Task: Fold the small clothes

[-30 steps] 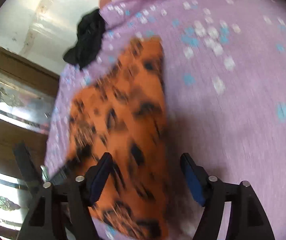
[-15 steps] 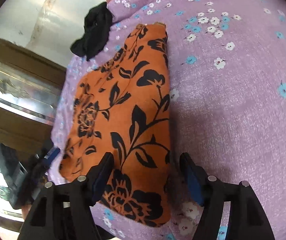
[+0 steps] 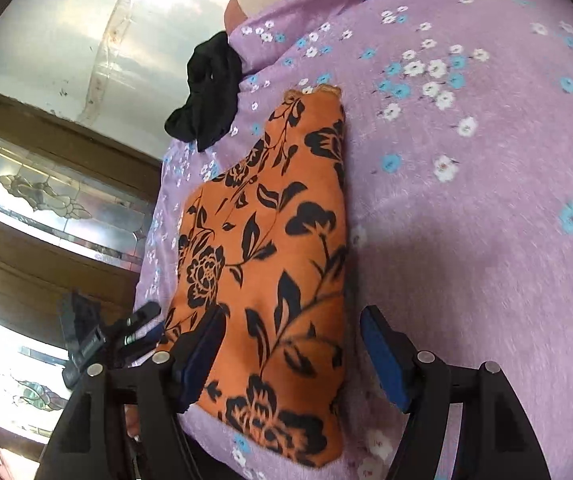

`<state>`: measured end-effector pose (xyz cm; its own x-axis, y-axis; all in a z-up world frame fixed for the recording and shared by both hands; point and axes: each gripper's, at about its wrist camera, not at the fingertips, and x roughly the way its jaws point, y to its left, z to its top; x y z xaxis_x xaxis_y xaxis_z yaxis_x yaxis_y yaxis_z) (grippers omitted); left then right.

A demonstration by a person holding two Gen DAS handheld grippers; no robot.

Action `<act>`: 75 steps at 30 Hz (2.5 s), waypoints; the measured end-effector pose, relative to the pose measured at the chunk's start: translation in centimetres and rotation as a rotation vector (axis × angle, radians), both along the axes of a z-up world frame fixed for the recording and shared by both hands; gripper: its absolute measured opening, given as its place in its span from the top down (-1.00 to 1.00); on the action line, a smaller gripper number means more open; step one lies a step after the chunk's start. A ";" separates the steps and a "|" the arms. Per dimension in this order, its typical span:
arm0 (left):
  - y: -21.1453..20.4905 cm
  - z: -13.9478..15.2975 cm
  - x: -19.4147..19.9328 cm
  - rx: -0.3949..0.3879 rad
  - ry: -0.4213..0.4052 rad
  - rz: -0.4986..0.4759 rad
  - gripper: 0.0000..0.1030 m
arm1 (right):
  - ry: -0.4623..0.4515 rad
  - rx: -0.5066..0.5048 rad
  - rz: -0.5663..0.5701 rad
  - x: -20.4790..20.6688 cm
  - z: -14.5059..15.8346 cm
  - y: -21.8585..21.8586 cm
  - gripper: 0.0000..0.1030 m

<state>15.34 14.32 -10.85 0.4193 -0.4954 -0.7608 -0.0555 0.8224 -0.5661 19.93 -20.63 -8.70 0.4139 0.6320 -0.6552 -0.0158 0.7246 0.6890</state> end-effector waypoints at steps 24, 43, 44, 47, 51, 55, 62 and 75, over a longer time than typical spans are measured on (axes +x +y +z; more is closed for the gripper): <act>-7.9 6.5 0.7 -0.005 -0.175 -0.074 0.49 | -0.205 -0.177 0.201 3.3 7.9 0.7 0.35; -15.5 5.7 0.7 0.197 -0.202 -0.101 0.06 | -0.215 -0.218 -0.092 2.4 5.8 -10.2 -0.21; -16.2 5.3 0.1 0.216 -0.201 -0.110 -0.01 | -0.224 -0.196 -0.067 2.5 5.8 -9.4 -0.41; -17.8 2.7 -0.2 0.300 -0.129 -0.136 -0.16 | -0.086 -0.150 -0.011 4.4 1.3 -8.1 -0.54; -18.3 0.4 -0.4 0.354 -0.064 -0.132 -0.21 | -0.076 -0.084 -0.088 3.4 1.1 -8.9 -0.53; -17.6 2.7 -2.4 0.357 -0.119 -0.102 -0.22 | -0.177 -0.134 -0.107 -0.5 4.9 -8.7 -0.54; -17.0 8.4 -9.4 0.493 -0.293 -0.018 -0.72 | -0.234 -0.291 -0.168 -10.0 5.7 -8.5 -0.68; -20.4 12.1 -14.1 0.655 -0.340 0.011 -0.83 | -0.228 -0.589 -0.092 -15.7 5.8 -5.7 -0.95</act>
<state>1.26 -6.11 1.29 0.6870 0.0210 -0.7263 0.0256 0.9983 0.0531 4.24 -26.36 -2.87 0.6196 0.1479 -0.7709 -0.0347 0.9863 0.1614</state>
